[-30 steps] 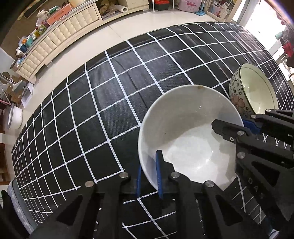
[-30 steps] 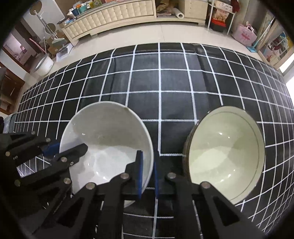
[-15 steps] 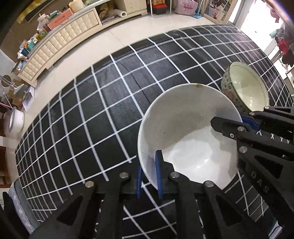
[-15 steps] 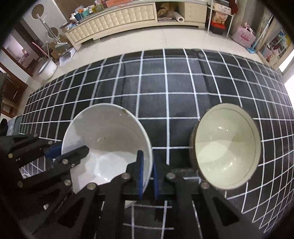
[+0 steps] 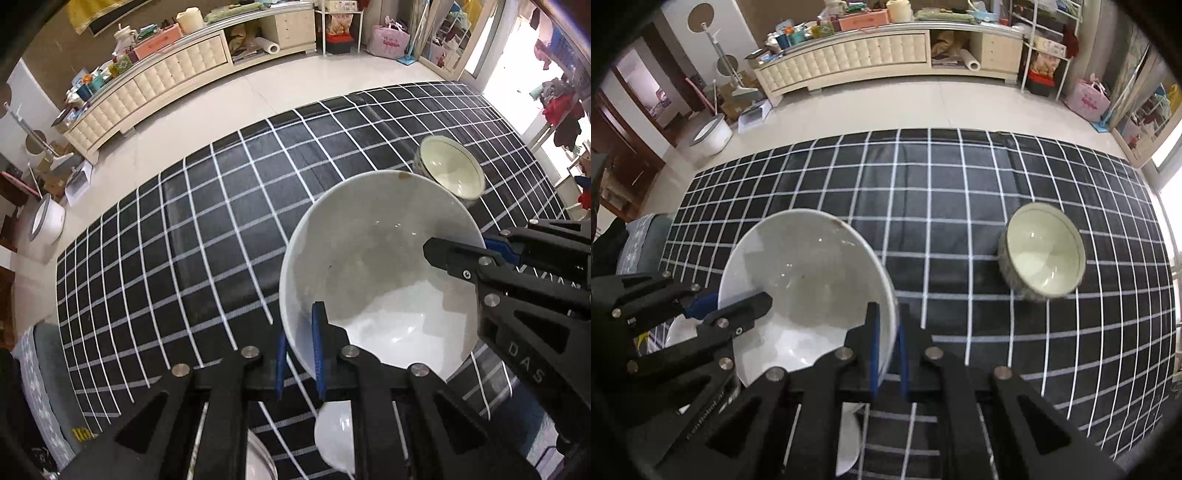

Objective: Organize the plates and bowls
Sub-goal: 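Carry the second white bowl and lower it into the first, opening both grippers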

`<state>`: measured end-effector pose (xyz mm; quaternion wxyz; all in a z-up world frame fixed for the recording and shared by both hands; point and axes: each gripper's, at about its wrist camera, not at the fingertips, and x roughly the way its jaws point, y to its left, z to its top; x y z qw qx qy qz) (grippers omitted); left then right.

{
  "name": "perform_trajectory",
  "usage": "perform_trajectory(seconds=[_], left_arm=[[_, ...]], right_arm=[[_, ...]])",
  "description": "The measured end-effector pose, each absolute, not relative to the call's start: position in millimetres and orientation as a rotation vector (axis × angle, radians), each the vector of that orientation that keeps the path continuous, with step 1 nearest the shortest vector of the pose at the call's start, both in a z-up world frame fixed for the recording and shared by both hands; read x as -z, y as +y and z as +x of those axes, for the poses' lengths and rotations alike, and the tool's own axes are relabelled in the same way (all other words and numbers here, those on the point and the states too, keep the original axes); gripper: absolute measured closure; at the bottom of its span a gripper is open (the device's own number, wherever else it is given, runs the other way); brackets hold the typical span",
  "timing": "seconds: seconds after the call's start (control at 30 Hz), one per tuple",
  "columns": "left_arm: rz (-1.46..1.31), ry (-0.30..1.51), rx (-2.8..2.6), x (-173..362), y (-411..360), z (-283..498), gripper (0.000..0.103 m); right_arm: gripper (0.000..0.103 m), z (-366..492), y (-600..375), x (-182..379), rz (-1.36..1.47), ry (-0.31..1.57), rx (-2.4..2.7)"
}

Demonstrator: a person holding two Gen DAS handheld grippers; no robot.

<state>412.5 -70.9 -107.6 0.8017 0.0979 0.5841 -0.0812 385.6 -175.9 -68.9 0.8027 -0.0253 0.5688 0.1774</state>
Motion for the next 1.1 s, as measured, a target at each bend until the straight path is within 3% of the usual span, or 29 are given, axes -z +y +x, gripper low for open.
perform_trajectory(seconds=[0.47, 1.1], left_arm=[[0.173, 1.311, 0.169, 132.8, -61.4, 325.9, 0.092], [0.168, 1.373, 0.151, 174.1, -64.4, 301.5, 0.092]], right_arm=[[0.092, 317.1, -162.5, 93.9, -0.072, 1.287, -0.384], [0.092, 295.4, -158.9, 131.7, -0.113, 1.351, -0.395]])
